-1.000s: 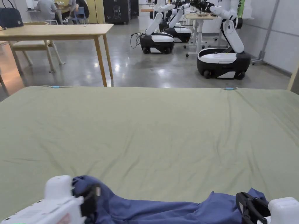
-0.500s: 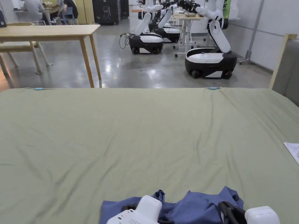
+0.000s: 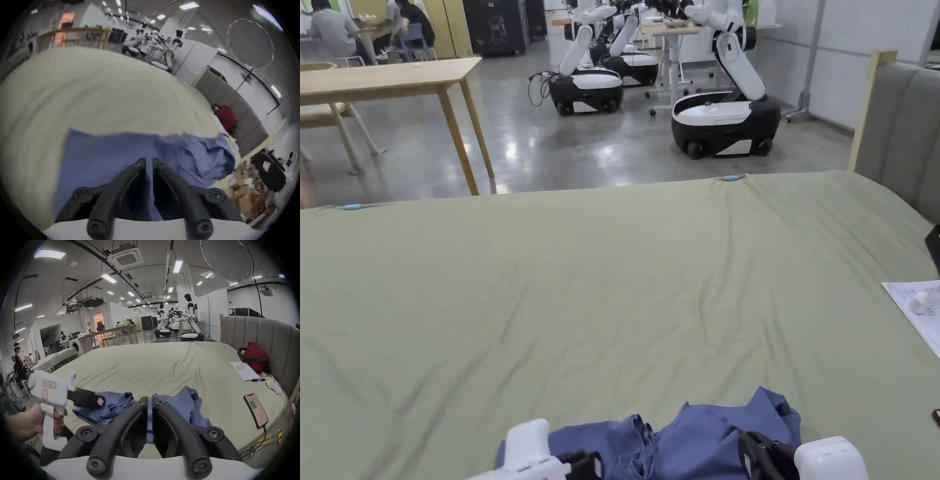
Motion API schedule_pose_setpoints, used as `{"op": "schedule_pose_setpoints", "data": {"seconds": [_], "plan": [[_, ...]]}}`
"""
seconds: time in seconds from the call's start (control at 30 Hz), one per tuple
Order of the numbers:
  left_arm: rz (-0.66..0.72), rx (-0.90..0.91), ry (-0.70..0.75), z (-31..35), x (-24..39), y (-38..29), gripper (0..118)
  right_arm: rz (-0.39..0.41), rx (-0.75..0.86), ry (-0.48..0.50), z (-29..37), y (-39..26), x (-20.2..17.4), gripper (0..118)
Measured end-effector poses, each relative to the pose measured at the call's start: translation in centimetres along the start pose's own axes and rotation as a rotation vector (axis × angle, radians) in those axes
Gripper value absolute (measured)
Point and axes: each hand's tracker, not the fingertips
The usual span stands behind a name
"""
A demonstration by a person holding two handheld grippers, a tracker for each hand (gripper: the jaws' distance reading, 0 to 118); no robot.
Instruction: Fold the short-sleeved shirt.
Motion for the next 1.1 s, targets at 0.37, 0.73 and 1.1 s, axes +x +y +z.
{"op": "schedule_pose_setpoints", "data": {"seconds": [0.37, 0.73, 1.1], "plan": [[-0.105, 0.102, -0.067, 2.5, 1.9, -1.0, 9, 0.002, -0.01, -0.008, 0.5, 0.1, 0.5, 7], [0.263, 0.217, 0.003, 11.5, -11.2, -0.9, 118, -0.02, -0.038, 0.13, -1.6, -0.3, -2.8, 7], [0.677, 0.226, -0.465, 3.6, -13.2, -3.3, 118, -0.09, -0.025, 0.121, -1.1, 0.5, -1.3, 7]]}}
